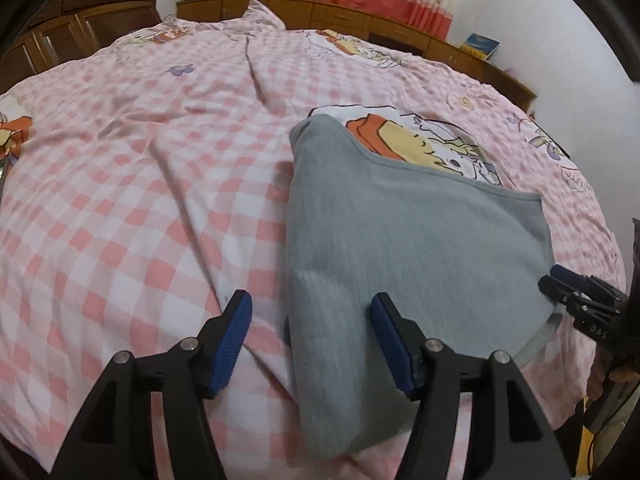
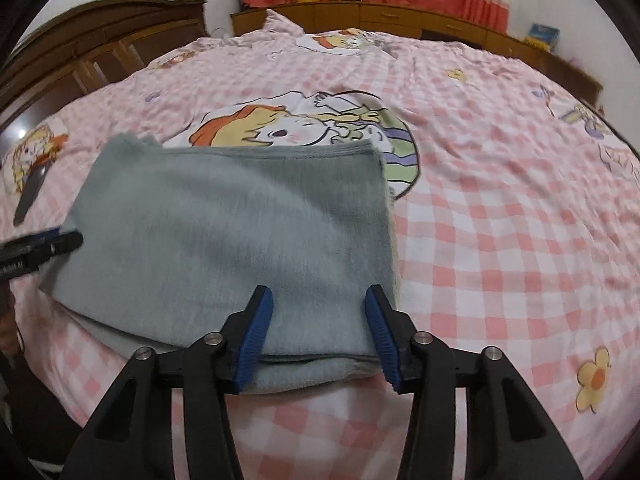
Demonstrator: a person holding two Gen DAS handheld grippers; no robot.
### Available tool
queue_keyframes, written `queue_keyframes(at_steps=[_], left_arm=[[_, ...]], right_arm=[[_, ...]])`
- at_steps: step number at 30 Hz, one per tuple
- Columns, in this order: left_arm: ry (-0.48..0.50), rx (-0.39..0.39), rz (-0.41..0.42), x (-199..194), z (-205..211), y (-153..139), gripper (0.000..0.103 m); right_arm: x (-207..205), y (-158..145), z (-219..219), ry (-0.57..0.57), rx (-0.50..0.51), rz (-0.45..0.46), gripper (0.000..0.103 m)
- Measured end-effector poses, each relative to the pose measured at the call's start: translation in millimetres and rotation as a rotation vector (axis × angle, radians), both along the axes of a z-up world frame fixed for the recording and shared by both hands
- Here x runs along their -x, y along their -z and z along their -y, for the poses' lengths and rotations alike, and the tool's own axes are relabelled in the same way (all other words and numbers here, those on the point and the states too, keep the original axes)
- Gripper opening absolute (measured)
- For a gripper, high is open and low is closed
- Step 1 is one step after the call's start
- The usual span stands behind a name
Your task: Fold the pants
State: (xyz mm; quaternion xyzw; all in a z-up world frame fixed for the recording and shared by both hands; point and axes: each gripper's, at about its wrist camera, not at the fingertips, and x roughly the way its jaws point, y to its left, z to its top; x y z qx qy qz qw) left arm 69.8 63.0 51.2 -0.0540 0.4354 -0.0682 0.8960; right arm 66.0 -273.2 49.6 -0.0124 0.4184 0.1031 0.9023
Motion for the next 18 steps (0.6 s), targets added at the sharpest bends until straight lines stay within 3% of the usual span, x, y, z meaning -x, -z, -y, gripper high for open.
queue_keyframes(at_steps=[5,8,13,18], left_arm=[[0.001,-0.004,-0.042,15,-2,9,0.087],[-0.023,0.046,-0.038,24,-9,18,0.088],[-0.016,0.004,-0.042,39,-7,20,0.088],[-0.051,0.026,-0.028,44,-9,1,0.085]], right_arm=[[23,-6,5,-0.029,-0.071,0.018,0.046],[23,12,6,-0.020,-0.073,0.008,0.046],[27,10,3,-0.040,-0.052,0.017,0.046],[29,8,11,-0.025,-0.116,0.014,0.046]])
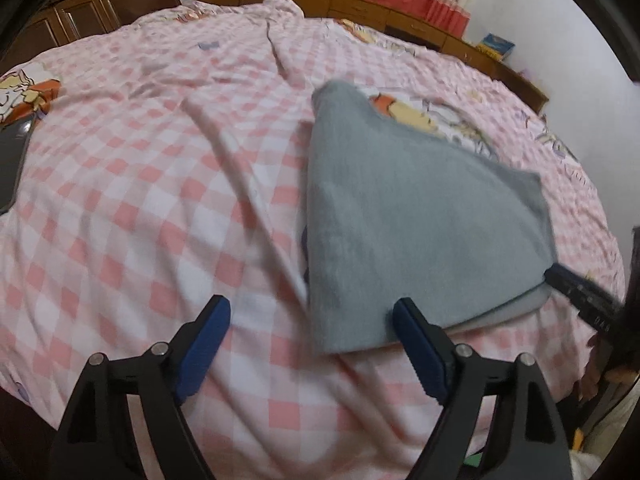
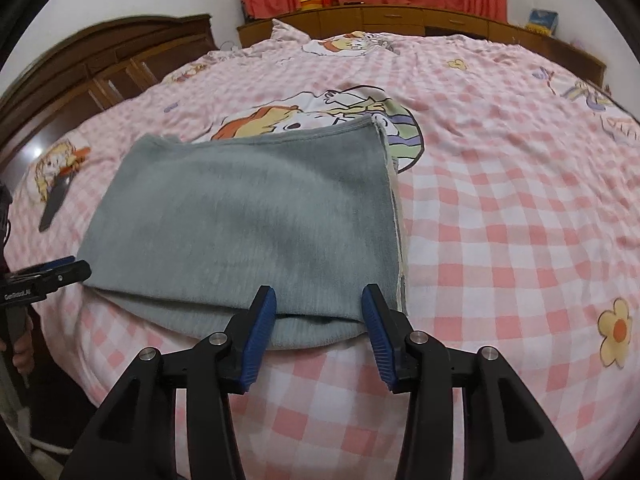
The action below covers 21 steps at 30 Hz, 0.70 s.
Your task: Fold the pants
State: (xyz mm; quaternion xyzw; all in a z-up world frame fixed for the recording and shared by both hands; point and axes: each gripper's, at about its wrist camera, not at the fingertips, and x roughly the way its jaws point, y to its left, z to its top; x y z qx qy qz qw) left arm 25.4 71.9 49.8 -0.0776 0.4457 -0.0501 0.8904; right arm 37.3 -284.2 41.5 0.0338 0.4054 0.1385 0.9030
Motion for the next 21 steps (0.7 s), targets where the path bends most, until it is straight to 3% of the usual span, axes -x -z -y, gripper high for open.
queue_keyframes(at_steps=[2,4,7,14,21], left_arm=[[0.001,0.000,0.042,-1,3,-14,0.078],[0.017,0.002,0.086,-5,8,-30,0.060],[0.056,0.033,0.088,-17,16,-35,0.047],[0.049,0.004,0.020,-41,27,-3,0.044],[0.086,0.037,0.045,-56,23,-22,0.044]], right_arm=[[1,-6,3,0.022,-0.032,-0.004,0.046],[2,-12,3,0.038,-0.048,0.002,0.046],[5,-21,1,0.027,-0.081,0.031,0.046],[-2,1,-8,-0.018,-0.056,-0.026,0.045],[-3,7,-7,-0.031,-0.079,-0.026,0.045]])
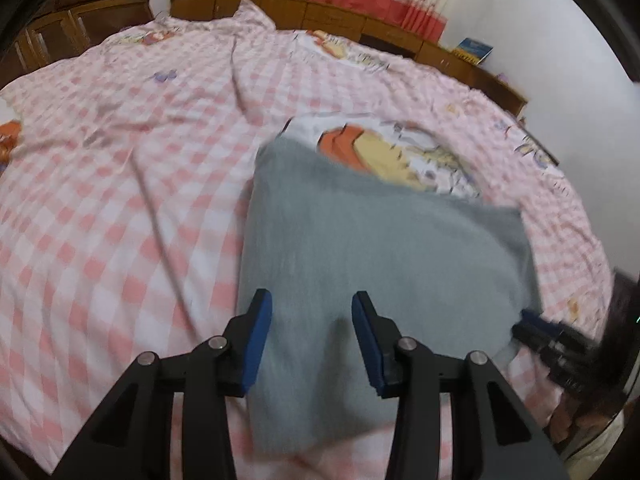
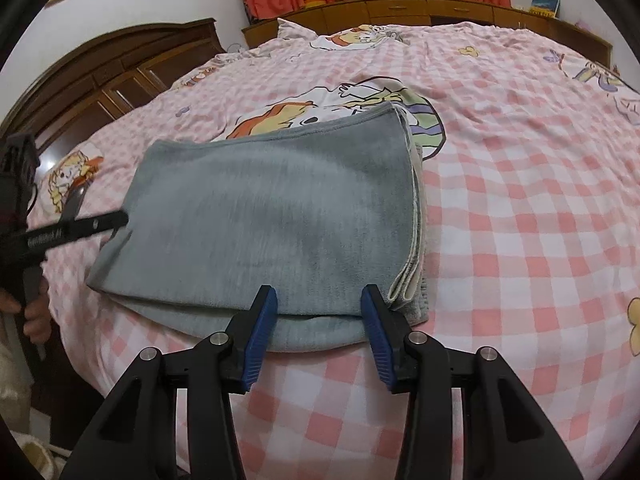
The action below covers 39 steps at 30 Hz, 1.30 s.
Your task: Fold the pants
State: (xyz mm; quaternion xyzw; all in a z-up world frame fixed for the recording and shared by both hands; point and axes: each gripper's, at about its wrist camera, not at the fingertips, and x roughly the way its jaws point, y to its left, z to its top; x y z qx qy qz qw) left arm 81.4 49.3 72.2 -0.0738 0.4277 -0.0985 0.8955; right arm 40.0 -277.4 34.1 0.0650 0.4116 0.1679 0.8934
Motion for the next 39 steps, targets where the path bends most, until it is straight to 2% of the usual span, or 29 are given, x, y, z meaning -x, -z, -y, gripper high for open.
queue_keyframes(at_steps=[3,5,7,9,10,12,14,17,18,19,21,22,25,28,29,31,33,34,37,39], left_arm=[[-0.005,-0.016,0.017,-26,-1,-9,0.044],[-0.028,-0.020,0.014,-44,-4,-10,0.049],[-0.068,-0.027,-0.004,-65,-10,-9,0.058],[-0.081,-0.022,-0.043,-83,-14,-3,0.058],[-0.075,-0.007,-0.067,-91,-16,0,0.058],[-0.035,0.074,-0.136,-107,-17,13,0.058],[-0.001,0.184,-0.167,-117,-18,23,0.058],[-0.010,0.236,-0.145,-122,-18,27,0.055],[-0.028,0.222,-0.123,-121,-19,24,0.041],[-0.040,0.211,-0.098,-118,-20,22,0.032],[-0.038,0.203,-0.032,-109,-21,12,0.028],[-0.032,0.188,-0.009,-106,-20,9,0.028],[-0.026,0.063,0.065,-100,-10,1,0.029],[-0.053,0.016,0.114,-95,-5,-1,0.029],[-0.068,-0.025,0.151,-90,0,-3,0.029],[-0.122,-0.119,0.197,-85,3,-5,0.037],[-0.245,-0.245,0.234,-83,0,-6,0.042],[-0.254,-0.245,0.229,-85,-4,-5,0.048],[-0.233,-0.180,0.185,-88,-17,-5,0.049],[-0.212,-0.181,0.193,-81,-20,-10,0.049]], right_arm=[[-1,1,1,-0.008,-0.005,0.000,0.045],[0,0,-1,-0.008,0.005,-0.006,0.045],[0,-1,-3,-0.012,0.019,-0.011,0.045],[0,-1,-3,-0.018,0.029,-0.011,0.045],[1,-1,-3,-0.020,0.032,-0.012,0.045],[3,0,-4,-0.019,0.038,-0.014,0.045],[3,0,-5,-0.021,0.047,-0.010,0.045],[4,1,-6,-0.024,0.061,-0.004,0.045],[5,1,-6,-0.025,0.063,-0.003,0.045],[4,1,-6,-0.027,0.064,-0.005,0.045],[3,1,-5,-0.028,0.058,-0.008,0.045],[2,2,-4,-0.028,0.050,-0.008,0.045],[3,3,-4,-0.031,0.045,-0.004,0.045],[2,3,-5,-0.033,0.054,-0.002,0.045],[2,4,-6,-0.032,0.055,-0.003,0.045],[2,4,-6,-0.033,0.057,-0.005,0.045],[2,4,-6,-0.032,0.058,-0.005,0.045],[2,4,-6,-0.031,0.058,-0.005,0.045],[2,3,-7,-0.022,0.065,-0.007,0.045],[2,3,-7,-0.015,0.070,-0.008,0.045]])
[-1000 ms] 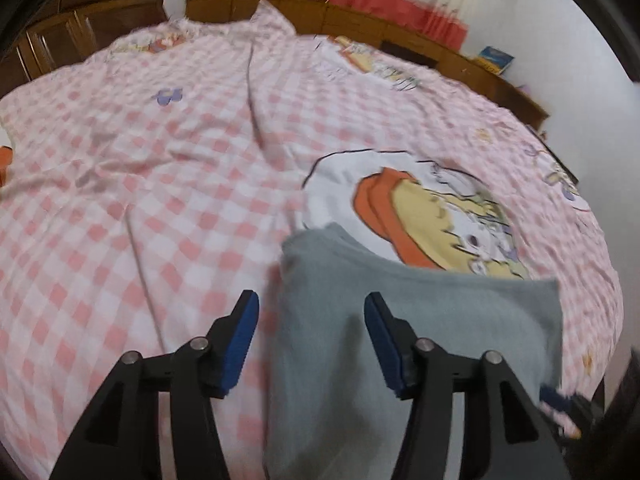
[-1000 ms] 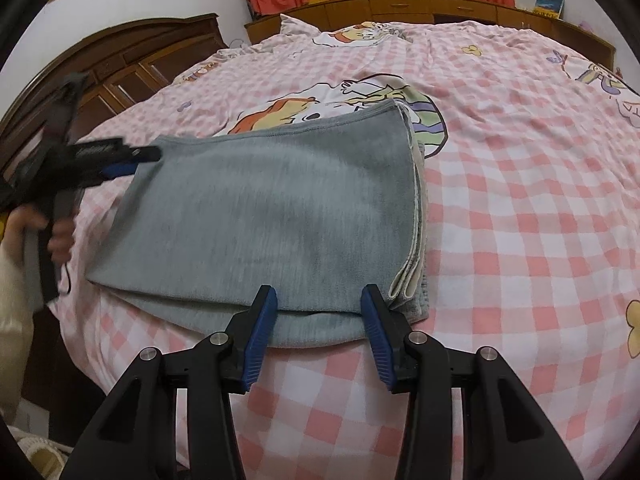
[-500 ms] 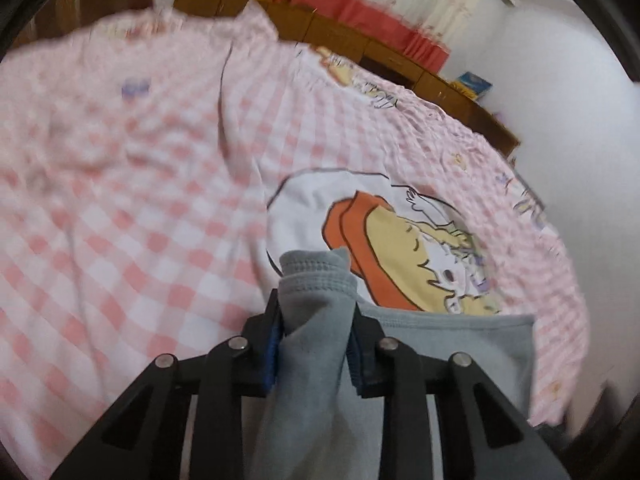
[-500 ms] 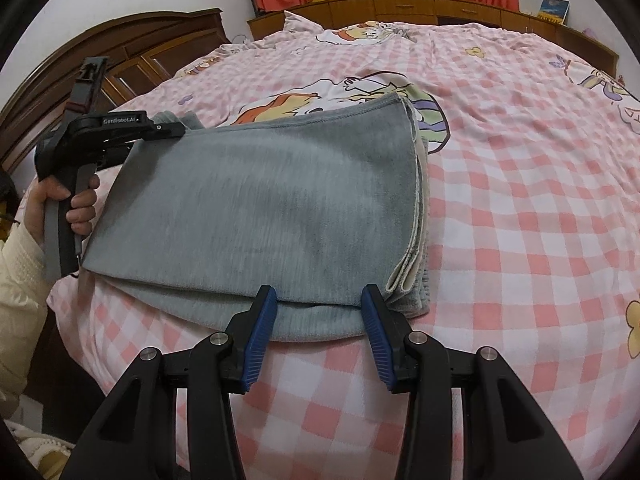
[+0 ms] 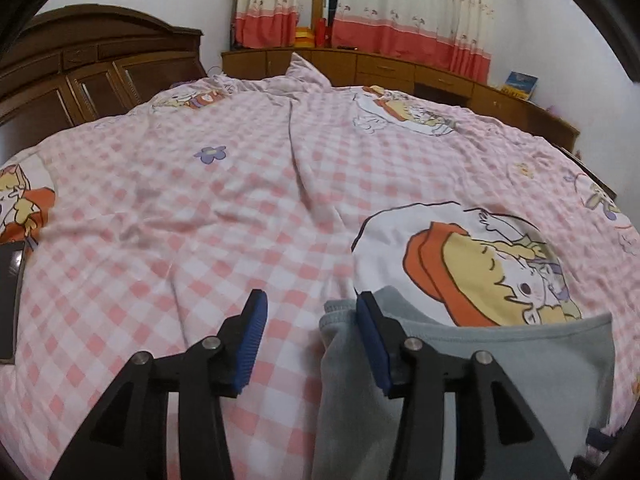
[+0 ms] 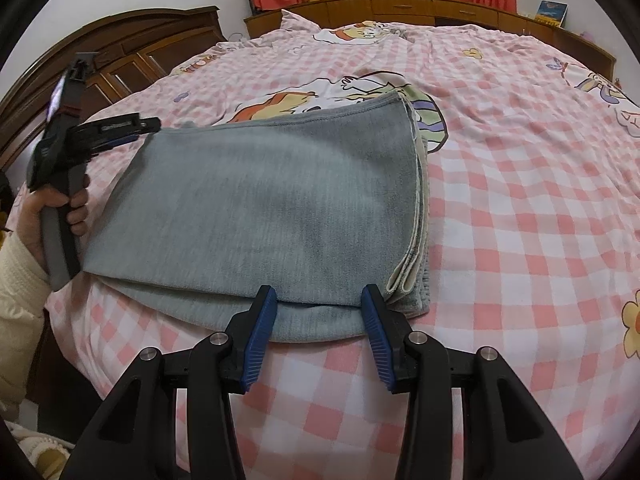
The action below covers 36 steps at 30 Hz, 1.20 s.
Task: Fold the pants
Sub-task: 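Release the stack and smooth the folded sweatpants with both open tools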
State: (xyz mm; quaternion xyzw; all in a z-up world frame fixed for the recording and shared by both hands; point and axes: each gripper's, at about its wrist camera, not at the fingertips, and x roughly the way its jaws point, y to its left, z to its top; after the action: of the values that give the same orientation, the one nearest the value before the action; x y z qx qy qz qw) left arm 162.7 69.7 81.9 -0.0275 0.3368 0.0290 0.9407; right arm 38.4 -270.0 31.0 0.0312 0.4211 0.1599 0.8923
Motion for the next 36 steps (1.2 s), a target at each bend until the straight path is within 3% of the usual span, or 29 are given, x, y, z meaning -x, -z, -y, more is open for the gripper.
queue_keyframes(at_steps=[4,7,11,17,25,36], left_arm=[[0.039,-0.032,-0.019,8,1,4,0.059],[0.053,-0.043,-0.088,0,-1,24,0.064],[0.070,-0.060,-0.107,-6,-5,44,0.073],[0.069,0.009,-0.123,3,-15,35,0.073],[0.127,0.097,-0.150,43,-15,17,0.074],[0.135,0.296,-0.203,100,-16,15,0.080]], right_arm=[[1,0,0,0.015,0.004,0.003,0.045],[2,0,0,0.025,0.006,0.001,0.045],[4,-2,-2,0.046,0.011,-0.018,0.045],[5,-6,-8,0.073,0.051,-0.027,0.045],[7,-17,-8,0.110,0.051,-0.019,0.045],[14,-23,1,0.140,0.009,-0.011,0.045]])
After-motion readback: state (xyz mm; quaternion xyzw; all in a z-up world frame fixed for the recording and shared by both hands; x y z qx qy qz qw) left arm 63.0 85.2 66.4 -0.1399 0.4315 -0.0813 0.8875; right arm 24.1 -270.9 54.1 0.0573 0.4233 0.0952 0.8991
